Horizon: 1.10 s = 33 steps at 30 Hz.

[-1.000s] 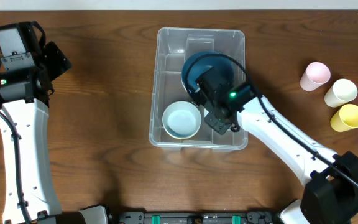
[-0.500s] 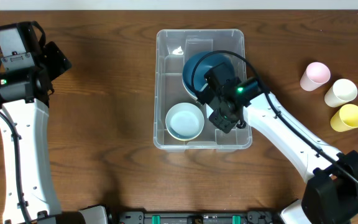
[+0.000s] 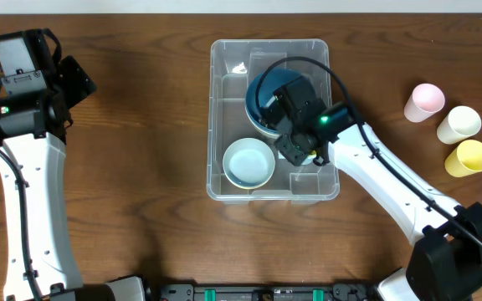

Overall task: Pack container
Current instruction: 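Open the right gripper and withdraw it toward the remaining cups, then lower the right gripper onto the second yellow cup and grasp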

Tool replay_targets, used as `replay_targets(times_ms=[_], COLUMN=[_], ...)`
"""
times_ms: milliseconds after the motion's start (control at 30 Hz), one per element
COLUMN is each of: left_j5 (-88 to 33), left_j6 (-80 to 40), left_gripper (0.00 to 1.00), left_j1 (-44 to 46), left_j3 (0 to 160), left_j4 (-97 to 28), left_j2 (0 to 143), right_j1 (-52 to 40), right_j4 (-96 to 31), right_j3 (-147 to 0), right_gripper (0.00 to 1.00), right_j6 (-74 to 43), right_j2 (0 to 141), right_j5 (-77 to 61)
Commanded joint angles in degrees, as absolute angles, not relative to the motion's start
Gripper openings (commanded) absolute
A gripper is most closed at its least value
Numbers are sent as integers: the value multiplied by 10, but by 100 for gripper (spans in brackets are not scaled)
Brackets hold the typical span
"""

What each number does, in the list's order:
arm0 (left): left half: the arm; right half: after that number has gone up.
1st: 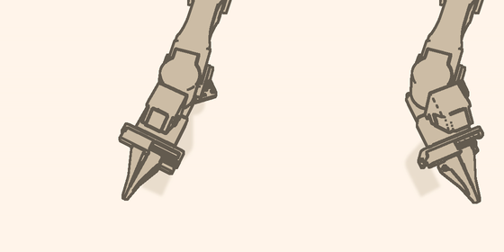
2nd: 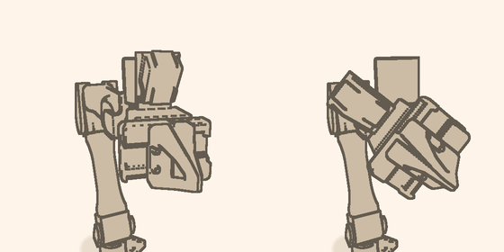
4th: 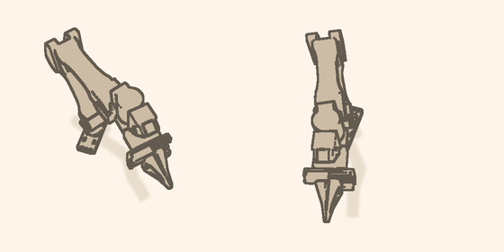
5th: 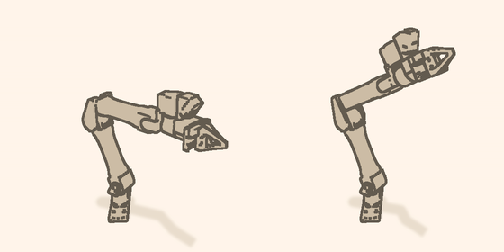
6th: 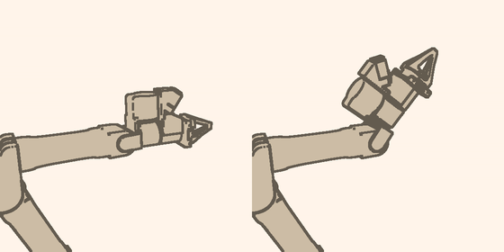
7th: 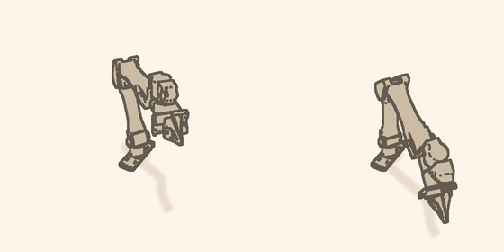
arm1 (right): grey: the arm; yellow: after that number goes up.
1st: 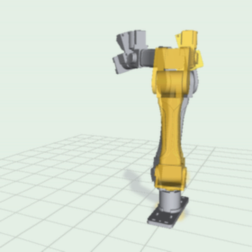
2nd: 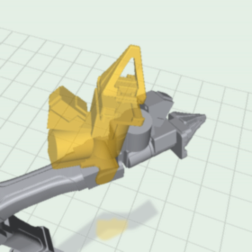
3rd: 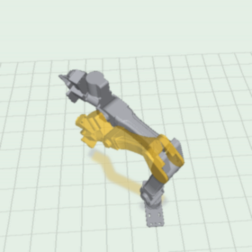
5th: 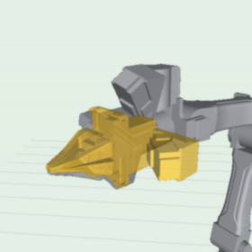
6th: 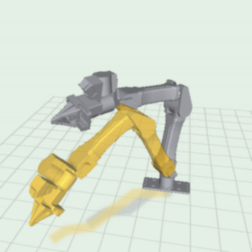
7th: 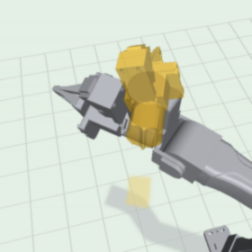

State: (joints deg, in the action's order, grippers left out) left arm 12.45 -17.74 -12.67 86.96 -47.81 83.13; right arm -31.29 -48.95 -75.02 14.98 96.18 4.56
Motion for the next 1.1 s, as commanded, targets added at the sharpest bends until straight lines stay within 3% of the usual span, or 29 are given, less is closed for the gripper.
replay_targets(times_ms=[0,200,533,667,1067], left_j5=[133,133,134,133,133], left_j6=[-172,-172,-172,-172,-172], left_gripper=[98,98,98,98,98], left_j1=[-129,-129,-129,-129,-129], left_j3=[880,880,880,880,880], left_j4=[-480,-480,-480,-480,-480], left_j2=[827,827,827,827,827], right_j1=[-292,-257,-161,-79,169], right_j4=[-478,-476,-467,-479,-533], right_j3=[-763,-763,-763,-763,-763], right_gripper=[46,35,41,47,48], right_j6=[100,51,-43,-91,-129], right_j2=[962,960,893,864,856], right_j5=[62,60,58,58,38])
